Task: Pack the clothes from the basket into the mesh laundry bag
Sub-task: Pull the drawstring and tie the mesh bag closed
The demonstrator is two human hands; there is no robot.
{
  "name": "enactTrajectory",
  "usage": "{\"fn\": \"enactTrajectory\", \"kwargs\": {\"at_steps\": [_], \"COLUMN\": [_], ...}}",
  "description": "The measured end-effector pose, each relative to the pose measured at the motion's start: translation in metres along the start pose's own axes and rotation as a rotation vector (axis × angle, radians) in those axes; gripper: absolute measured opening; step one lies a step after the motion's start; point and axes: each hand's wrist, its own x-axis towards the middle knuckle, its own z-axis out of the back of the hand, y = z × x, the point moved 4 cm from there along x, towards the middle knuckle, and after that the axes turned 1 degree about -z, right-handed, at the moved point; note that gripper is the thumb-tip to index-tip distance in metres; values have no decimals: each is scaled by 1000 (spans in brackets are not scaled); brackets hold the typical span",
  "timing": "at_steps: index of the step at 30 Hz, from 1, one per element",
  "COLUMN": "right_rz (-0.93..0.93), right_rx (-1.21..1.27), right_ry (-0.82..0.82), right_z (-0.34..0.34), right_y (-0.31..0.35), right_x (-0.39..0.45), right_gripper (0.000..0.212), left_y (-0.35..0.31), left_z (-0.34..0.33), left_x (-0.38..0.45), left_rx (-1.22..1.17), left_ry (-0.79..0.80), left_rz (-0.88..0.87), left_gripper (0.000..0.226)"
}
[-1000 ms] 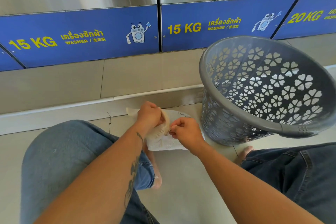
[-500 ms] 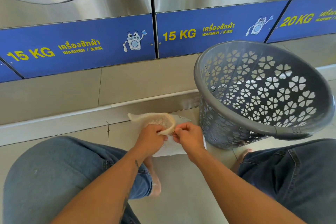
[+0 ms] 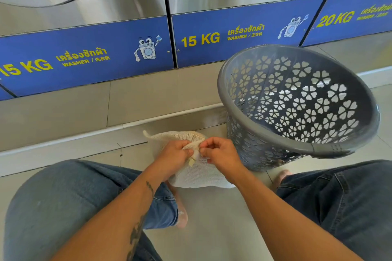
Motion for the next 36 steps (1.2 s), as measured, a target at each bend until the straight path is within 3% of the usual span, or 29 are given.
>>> {"fn": "enactTrajectory", "kwargs": {"at_steps": [6,10,18,25,36], "right_rz": [-113,-148,57,63,99], "right_rx": [258,371,155,103,-26], "right_ry": [33,-41,-220,-263,-284], "right_z": [8,4,-1,-4,-14], "right_y": [-5,-10,-8,-16,-18], "right_x": [-1,0,2,5,5], "right_gripper": [21,19,20,23,22], "left_y": [-9,-10,-8,-6,-1], "left_z": [-2,-3,-9,-7,-5], "left_x": [-3,-4,-5,-6,-5], "left_rx": [-62,-60,30,43,91], "left_ry": [76,62,-49,-40,-54], "left_rz": [8,1,-46,-59,74], "left_gripper": [19,18,17,19,23]}}
